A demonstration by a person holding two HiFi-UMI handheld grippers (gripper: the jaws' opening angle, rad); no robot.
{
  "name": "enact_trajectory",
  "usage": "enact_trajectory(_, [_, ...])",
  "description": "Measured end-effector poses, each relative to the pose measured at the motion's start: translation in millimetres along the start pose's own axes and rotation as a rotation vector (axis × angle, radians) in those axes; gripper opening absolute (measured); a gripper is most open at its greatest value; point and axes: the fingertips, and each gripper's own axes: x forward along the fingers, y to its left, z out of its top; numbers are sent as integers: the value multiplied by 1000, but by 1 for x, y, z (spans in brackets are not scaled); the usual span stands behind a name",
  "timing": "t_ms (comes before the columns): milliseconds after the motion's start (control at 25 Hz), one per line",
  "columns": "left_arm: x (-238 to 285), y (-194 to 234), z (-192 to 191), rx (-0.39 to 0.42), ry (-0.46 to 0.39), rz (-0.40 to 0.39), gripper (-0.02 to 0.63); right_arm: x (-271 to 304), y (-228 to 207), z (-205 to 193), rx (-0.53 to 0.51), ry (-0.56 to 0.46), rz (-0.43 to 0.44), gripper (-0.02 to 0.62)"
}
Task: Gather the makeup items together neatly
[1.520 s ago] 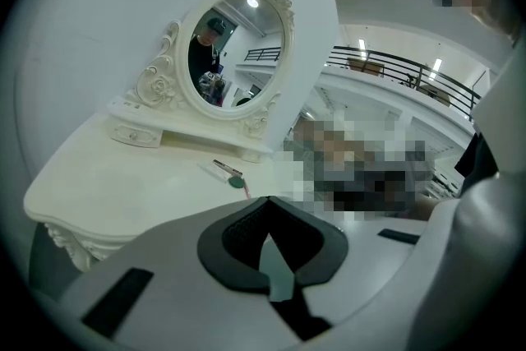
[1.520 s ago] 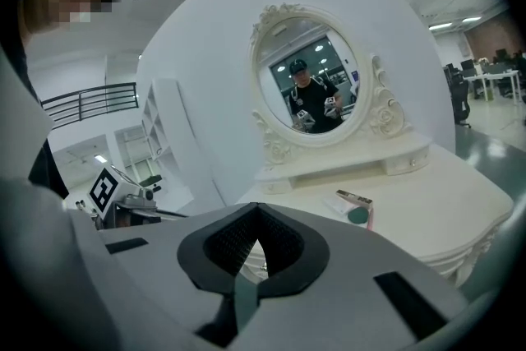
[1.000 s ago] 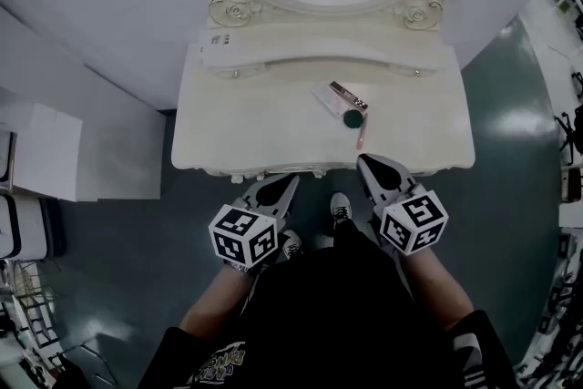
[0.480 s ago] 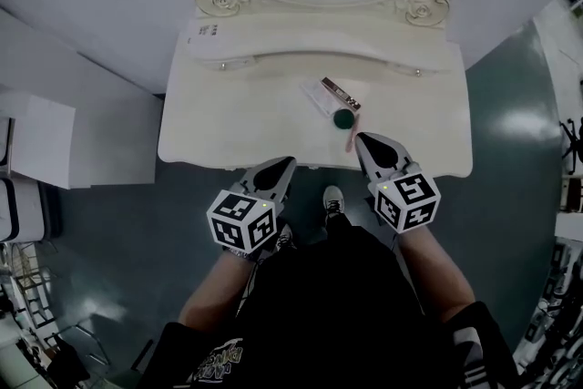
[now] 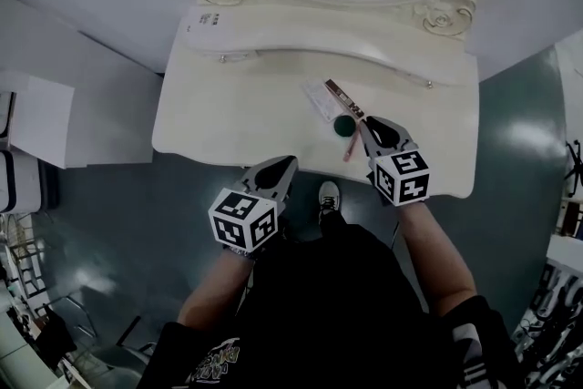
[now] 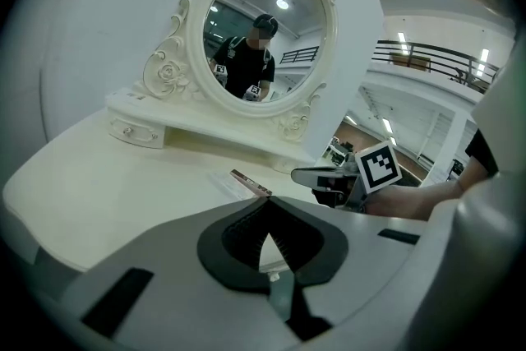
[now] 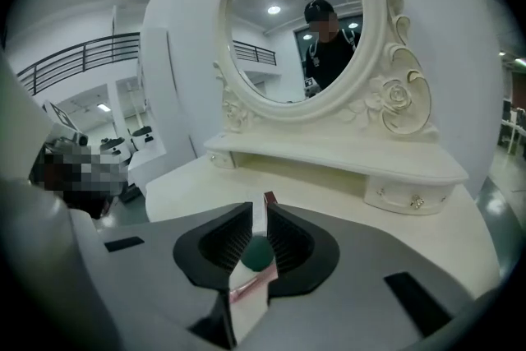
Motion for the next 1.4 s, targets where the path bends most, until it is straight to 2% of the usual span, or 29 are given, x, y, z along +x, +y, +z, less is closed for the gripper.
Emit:
enact_trajectory(80, [2, 3, -1, -16, 1, 18, 8, 15, -8, -3, -21, 35, 14, 104])
enact_trajectory(360, [6, 13, -3, -68, -5, 86, 8, 69, -31, -23, -132, 184, 53, 109])
enact_trajectory(520, [5, 18, -3, -96, -12, 122, 8, 90, -35, -37, -155, 267, 93, 123])
enact_trajectory(720, [1, 25, -4, -121, -10, 162, 8, 104, -34, -46, -182, 316, 115, 124])
enact_trajectory(880, [0, 29, -3, -129, -12, 179, 8, 107, -32, -45, -194, 310, 119, 107])
enact_trajectory(1040, [2, 26, 1, -117, -15, 168, 8, 101, -39, -34, -159, 259, 86, 103])
enact_trajectory(1240, [8, 26, 3, -94, -3, 126, 8, 78, -57, -23, -66, 185, -10, 100])
enact_trajectory(1400, [18, 23, 8, -54, 21, 53, 8, 43, -77, -27, 30, 136, -122, 98])
